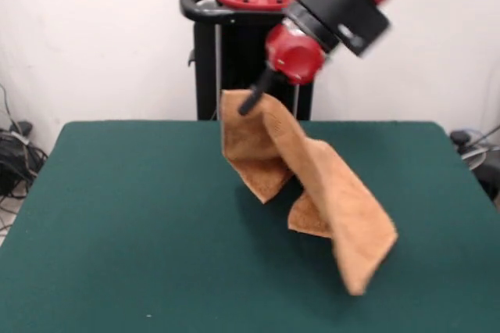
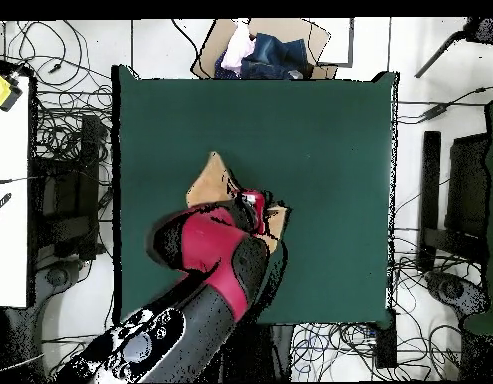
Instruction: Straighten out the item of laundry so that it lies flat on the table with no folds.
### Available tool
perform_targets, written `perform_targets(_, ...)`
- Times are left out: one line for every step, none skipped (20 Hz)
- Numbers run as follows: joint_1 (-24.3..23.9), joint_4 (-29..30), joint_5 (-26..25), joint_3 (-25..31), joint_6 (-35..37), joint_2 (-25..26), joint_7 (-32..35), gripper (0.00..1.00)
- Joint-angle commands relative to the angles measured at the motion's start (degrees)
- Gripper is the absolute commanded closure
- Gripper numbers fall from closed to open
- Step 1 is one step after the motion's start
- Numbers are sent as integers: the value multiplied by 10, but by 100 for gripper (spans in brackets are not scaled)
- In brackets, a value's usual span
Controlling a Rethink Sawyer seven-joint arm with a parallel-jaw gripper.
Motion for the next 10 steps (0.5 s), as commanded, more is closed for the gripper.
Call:
perform_targets(-52, 114, -128, 275, -110, -250, -197, 100)
perform_targets(-56, 113, -140, 278, -116, -251, -192, 100)
perform_targets(-56, 112, -147, 278, -121, -249, -182, 100)
perform_targets(-56, 112, -155, 278, -125, -248, -172, 100)
perform_targets(-56, 111, -160, 278, -126, -247, -164, 100)
perform_targets(-56, 110, -165, 278, -127, -247, -157, 100)
perform_targets(-61, 111, -171, 283, -128, -248, -153, 100)
perform_targets(-60, 109, -176, 283, -130, -246, -144, 100)
perform_targets(-61, 108, -180, 284, -131, -244, -138, 100)
perform_targets(-58, 105, -183, 280, -135, -239, -129, 100)
